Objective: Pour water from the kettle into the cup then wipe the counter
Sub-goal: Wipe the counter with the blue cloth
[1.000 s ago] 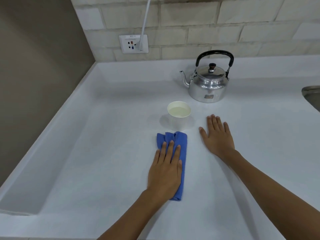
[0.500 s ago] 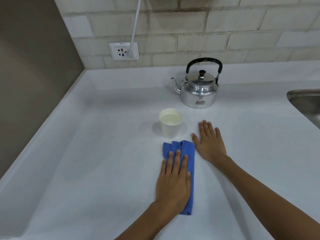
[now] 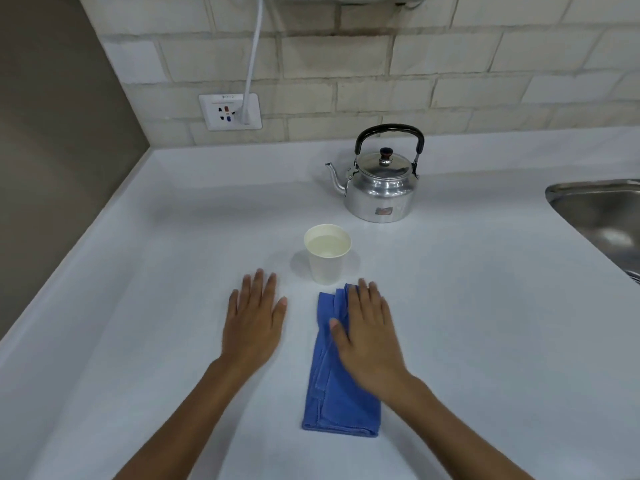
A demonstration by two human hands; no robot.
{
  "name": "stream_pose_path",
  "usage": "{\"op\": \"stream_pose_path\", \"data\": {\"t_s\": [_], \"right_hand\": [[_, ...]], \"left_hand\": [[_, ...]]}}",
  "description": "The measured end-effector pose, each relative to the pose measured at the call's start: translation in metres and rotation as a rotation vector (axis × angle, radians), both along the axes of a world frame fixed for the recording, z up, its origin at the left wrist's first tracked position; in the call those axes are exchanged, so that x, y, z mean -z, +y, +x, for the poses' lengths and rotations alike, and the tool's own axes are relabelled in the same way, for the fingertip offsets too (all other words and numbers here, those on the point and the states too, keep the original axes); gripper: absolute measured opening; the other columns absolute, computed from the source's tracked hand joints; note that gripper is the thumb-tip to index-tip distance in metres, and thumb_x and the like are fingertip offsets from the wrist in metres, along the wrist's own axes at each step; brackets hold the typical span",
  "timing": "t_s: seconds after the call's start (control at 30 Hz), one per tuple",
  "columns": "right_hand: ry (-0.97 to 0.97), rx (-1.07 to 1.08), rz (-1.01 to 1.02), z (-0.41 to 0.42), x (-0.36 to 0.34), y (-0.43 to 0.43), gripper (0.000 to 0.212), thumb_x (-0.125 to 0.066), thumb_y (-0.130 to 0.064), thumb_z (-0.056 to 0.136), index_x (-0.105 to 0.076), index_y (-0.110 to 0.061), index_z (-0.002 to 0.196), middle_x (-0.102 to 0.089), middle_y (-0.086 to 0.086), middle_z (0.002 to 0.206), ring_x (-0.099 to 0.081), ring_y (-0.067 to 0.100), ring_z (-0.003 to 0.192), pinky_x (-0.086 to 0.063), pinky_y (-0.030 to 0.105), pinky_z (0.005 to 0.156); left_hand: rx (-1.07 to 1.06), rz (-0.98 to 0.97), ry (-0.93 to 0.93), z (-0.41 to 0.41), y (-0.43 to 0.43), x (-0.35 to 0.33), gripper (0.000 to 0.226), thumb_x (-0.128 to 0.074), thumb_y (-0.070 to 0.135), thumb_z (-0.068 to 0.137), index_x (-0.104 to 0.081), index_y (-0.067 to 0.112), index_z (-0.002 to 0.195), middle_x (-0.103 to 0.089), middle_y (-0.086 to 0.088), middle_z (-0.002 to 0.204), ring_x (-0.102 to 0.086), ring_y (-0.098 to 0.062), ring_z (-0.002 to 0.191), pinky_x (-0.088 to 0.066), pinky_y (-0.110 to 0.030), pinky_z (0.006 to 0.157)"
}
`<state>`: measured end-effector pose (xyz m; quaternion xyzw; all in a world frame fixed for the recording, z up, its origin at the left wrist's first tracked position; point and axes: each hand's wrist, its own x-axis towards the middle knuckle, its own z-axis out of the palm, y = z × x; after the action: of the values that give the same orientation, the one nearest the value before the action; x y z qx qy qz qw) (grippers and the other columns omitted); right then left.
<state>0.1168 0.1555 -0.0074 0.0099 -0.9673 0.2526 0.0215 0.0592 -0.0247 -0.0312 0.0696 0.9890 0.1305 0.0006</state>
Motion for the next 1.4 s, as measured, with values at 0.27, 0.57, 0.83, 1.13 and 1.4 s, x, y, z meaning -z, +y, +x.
{"op": "stream_pose_path", "data": {"t_s": [0.27, 0.57, 0.83, 1.13, 1.4], "right_hand": [[0.056, 0.019, 0.343, 0.02, 0.009, -0.024, 0.056, -0.016, -0.036, 0.095, -0.016, -0.008, 0.143, -0.012, 0.014, 0.154, -0.007, 0.03, 0.141, -0.007, 0.052, 0.115], [0.055, -0.013, 0.384, -0.008, 0.013, 0.089, 0.071, 0.005, -0.043, 0.092, -0.037, -0.006, 0.136, -0.037, 0.018, 0.145, -0.034, 0.038, 0.133, -0.012, 0.045, 0.113], [0.004, 0.091, 0.417, -0.058, 0.019, 0.08, 0.054, -0.019, -0.031, 0.097, -0.006, -0.01, 0.145, -0.006, 0.011, 0.156, -0.001, 0.027, 0.143, -0.001, 0.048, 0.116], [0.044, 0.097, 0.393, -0.02, 0.017, 0.138, 0.058, -0.003, -0.047, 0.09, -0.02, -0.031, 0.143, -0.018, 0.0, 0.154, -0.013, 0.029, 0.142, -0.009, 0.045, 0.114], [-0.047, 0.184, 0.413, -0.105, 0.013, 0.124, 0.051, -0.02, -0.031, 0.097, -0.006, -0.024, 0.145, -0.006, 0.003, 0.157, -0.001, 0.032, 0.143, -0.004, 0.051, 0.116]], "left_hand": [[0.004, -0.033, 0.062, -0.001, -0.005, 0.013, 0.057, -0.008, 0.041, 0.093, 0.001, 0.018, 0.145, -0.001, -0.005, 0.156, 0.001, -0.02, 0.143, 0.003, -0.035, 0.115], [-0.001, -0.06, 0.088, 0.0, -0.001, 0.013, 0.073, 0.013, 0.05, 0.079, 0.001, 0.018, 0.144, -0.002, -0.002, 0.156, 0.0, -0.019, 0.143, -0.001, -0.037, 0.115], [-0.014, -0.07, 0.095, -0.001, 0.0, 0.015, 0.066, 0.01, 0.048, 0.083, 0.007, 0.019, 0.142, 0.0, -0.002, 0.155, 0.001, -0.019, 0.143, 0.001, -0.037, 0.115], [-0.013, -0.037, 0.092, 0.0, -0.001, 0.016, 0.074, 0.027, 0.057, 0.074, 0.014, 0.023, 0.138, 0.009, 0.003, 0.152, 0.007, -0.016, 0.142, 0.006, -0.034, 0.114], [-0.018, -0.07, 0.12, 0.0, 0.001, 0.012, 0.089, 0.037, 0.055, 0.07, 0.002, 0.018, 0.143, -0.003, -0.004, 0.156, -0.001, -0.023, 0.143, 0.002, -0.036, 0.113]]}}
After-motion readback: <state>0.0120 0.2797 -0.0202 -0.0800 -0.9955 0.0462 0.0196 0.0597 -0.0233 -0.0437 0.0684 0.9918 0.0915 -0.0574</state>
